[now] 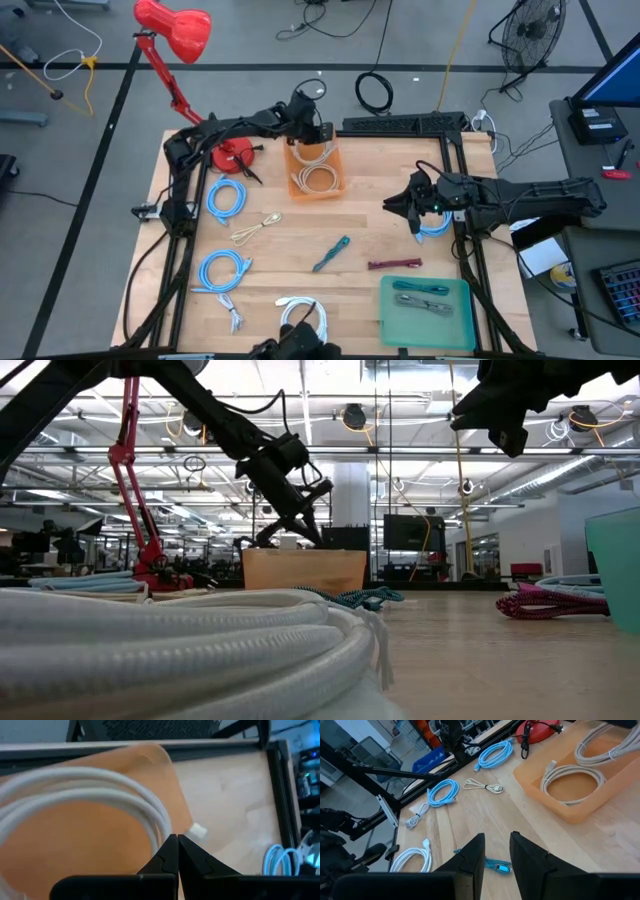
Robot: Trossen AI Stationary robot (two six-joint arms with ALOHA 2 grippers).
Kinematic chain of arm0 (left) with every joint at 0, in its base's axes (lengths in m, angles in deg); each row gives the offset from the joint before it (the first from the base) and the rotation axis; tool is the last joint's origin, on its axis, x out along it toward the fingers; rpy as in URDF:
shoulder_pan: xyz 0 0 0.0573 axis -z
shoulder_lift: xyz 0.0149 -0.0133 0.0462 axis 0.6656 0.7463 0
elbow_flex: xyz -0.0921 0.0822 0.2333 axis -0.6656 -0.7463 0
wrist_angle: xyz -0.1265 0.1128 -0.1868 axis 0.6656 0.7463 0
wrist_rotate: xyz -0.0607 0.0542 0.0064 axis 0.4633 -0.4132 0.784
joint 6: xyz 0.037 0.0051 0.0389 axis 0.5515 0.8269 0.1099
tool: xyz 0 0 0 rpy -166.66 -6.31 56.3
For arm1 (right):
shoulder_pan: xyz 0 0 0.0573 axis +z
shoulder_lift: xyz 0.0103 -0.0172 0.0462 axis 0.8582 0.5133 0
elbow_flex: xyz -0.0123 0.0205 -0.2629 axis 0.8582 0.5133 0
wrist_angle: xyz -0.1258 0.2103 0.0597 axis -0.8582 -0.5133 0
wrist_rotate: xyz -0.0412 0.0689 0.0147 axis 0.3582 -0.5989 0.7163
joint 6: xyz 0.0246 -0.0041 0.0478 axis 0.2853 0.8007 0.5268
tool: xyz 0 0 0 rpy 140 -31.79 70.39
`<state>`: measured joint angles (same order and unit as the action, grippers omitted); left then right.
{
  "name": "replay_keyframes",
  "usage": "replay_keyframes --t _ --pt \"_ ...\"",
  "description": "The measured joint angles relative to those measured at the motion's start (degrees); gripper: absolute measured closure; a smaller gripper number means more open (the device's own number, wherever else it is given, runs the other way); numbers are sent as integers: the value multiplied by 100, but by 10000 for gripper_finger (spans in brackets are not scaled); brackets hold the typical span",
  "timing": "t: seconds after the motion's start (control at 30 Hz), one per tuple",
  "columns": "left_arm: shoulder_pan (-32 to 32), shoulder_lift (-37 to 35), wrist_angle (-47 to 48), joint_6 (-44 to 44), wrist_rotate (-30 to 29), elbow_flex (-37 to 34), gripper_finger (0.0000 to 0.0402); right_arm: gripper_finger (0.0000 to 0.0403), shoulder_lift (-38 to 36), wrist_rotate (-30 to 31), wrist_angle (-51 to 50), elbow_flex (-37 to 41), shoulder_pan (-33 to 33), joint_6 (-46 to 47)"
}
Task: Pick & Place USB Port
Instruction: Put the light brown wire cable into the orange bin
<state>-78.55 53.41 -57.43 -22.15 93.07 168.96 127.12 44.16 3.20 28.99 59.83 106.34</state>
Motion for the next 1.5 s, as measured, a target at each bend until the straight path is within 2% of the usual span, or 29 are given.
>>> replay_keyframes --t 0.57,1.5 --pt "-96 418 -506 -241 -5 39 401 319 0 -4 -81 0 2 9" --pt "-242 518 304 144 -316 38 402 319 2 173 -101 0 0 57"
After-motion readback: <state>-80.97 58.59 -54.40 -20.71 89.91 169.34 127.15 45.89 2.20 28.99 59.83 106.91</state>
